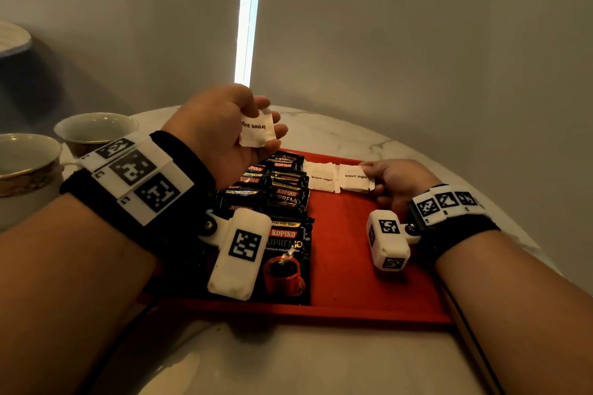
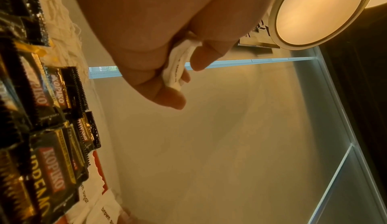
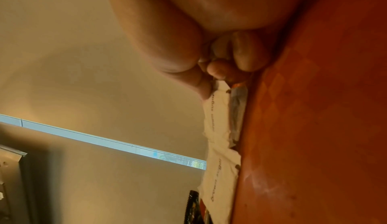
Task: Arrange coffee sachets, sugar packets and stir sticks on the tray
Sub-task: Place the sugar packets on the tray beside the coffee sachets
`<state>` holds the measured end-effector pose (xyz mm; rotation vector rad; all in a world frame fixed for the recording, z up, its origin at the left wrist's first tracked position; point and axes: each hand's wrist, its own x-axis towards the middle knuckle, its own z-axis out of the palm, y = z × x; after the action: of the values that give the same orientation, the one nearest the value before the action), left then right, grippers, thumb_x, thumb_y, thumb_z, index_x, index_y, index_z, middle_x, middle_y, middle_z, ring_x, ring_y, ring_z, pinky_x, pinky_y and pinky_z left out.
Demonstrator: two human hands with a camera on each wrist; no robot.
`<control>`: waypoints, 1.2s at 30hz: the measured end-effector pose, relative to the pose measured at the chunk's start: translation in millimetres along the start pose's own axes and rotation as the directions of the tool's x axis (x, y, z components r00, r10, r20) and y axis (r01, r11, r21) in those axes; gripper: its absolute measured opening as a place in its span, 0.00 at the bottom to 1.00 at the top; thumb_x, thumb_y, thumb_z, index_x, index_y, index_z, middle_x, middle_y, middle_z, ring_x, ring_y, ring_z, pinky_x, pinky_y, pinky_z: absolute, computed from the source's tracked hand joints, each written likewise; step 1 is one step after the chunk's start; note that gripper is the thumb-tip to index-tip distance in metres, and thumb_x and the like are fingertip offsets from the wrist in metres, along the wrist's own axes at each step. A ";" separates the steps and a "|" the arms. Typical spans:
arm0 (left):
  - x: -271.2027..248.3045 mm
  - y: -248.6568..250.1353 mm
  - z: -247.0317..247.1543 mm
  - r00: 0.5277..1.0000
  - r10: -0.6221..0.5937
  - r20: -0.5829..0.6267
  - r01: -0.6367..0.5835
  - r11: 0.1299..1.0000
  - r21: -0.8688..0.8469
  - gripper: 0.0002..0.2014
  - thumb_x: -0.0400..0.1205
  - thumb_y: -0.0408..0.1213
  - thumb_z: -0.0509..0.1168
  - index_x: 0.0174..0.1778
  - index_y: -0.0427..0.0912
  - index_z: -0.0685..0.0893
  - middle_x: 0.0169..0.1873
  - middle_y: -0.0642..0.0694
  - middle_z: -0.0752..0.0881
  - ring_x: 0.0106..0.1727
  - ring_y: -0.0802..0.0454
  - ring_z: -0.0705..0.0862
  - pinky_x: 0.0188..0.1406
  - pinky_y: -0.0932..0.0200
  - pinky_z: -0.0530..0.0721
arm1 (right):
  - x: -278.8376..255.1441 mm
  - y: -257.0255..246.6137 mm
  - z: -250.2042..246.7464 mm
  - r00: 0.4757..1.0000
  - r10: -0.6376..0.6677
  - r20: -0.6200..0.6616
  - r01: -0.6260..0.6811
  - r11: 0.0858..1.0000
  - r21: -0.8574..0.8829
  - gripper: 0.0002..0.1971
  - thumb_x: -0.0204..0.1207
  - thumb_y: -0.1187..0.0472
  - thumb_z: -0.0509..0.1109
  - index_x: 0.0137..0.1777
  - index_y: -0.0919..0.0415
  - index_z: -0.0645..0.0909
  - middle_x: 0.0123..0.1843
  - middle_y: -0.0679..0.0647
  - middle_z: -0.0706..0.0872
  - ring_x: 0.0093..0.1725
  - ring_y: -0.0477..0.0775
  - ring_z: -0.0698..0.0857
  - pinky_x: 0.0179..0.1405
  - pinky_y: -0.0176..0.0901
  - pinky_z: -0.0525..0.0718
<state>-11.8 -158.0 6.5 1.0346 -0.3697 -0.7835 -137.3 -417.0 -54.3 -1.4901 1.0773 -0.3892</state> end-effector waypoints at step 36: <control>2.1 -1.8 -2.2 1.000 0.029 0.011 -0.030 0.989 0.146 0.11 0.83 0.27 0.65 0.58 0.43 0.84 0.61 0.37 0.85 0.56 0.39 0.86 0.29 0.58 0.87 | -16.1 -8.7 1.9 0.958 -0.200 -0.206 0.186 0.979 -0.085 0.07 0.80 0.68 0.72 0.54 0.58 0.85 0.37 0.55 0.83 0.23 0.48 0.77 0.23 0.43 0.75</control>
<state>-9.8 -158.7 3.7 1.1599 -0.4545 -0.7432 -140.7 -404.2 -41.5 -1.6449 1.1239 -0.6699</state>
